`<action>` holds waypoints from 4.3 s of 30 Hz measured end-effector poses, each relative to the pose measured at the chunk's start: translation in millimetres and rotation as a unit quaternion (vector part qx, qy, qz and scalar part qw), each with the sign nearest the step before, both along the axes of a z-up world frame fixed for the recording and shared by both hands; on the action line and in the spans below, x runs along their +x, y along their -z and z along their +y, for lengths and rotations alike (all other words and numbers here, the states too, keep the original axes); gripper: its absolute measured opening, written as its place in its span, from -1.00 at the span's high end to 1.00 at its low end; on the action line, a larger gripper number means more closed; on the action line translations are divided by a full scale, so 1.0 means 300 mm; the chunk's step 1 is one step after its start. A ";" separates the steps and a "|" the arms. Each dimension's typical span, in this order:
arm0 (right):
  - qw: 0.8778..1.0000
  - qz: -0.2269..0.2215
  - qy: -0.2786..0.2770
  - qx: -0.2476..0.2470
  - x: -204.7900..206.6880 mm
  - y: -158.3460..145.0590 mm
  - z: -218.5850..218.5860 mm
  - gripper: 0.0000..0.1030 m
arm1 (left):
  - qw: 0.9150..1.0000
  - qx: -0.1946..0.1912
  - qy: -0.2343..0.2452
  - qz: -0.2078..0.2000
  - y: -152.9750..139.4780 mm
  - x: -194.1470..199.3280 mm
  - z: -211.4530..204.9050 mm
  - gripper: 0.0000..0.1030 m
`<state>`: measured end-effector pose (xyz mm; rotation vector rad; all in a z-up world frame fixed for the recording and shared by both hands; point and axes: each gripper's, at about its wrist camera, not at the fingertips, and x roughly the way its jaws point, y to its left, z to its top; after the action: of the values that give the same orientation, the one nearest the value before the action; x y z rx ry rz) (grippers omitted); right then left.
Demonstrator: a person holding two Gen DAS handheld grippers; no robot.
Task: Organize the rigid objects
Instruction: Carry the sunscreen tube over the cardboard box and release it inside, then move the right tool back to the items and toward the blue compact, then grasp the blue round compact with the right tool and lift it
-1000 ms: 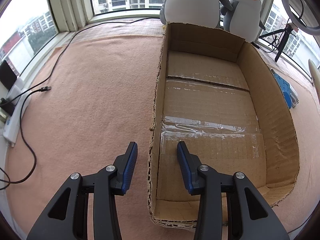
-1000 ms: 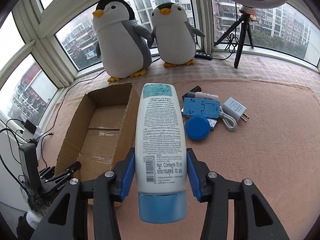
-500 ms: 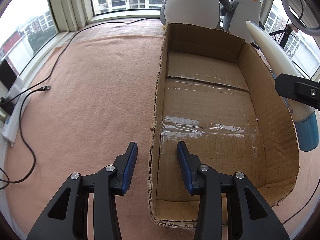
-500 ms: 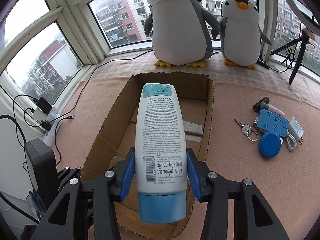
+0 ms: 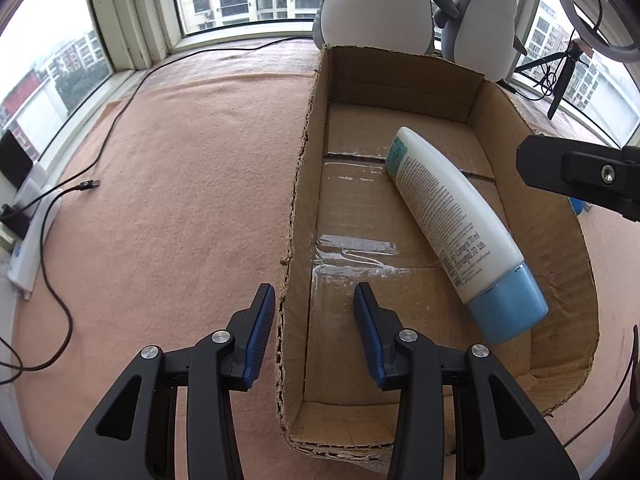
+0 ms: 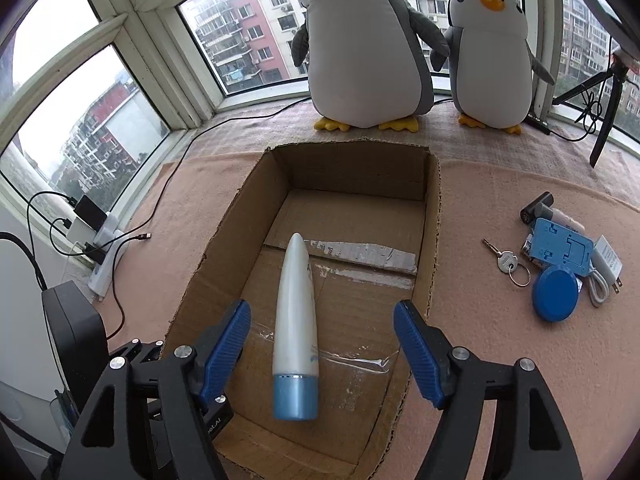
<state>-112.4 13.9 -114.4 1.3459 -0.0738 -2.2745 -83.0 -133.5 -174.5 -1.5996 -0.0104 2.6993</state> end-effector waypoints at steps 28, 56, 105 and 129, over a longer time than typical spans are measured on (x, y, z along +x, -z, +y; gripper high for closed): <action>0.993 -0.038 0.109 0.002 -0.356 -0.006 0.620 -0.18 | 1.000 -0.008 -0.004 -0.004 0.004 0.000 0.011 0.21; 0.991 -0.069 0.033 0.113 -0.496 0.183 0.475 0.26 | 1.000 -0.008 -0.013 -0.004 0.002 0.000 0.012 0.21; 0.994 -0.101 -0.011 0.033 -0.221 0.161 0.485 0.29 | 1.000 -0.002 -0.011 0.000 0.004 0.018 0.008 0.22; 0.987 -0.069 -0.033 0.141 -0.034 0.223 0.341 -0.01 | 1.000 0.008 -0.012 0.002 0.003 0.023 0.006 0.22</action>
<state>-122.7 116.3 -181.2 1.6222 0.2519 -2.1933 -76.0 -131.8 -175.4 -1.5998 -0.0500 2.7127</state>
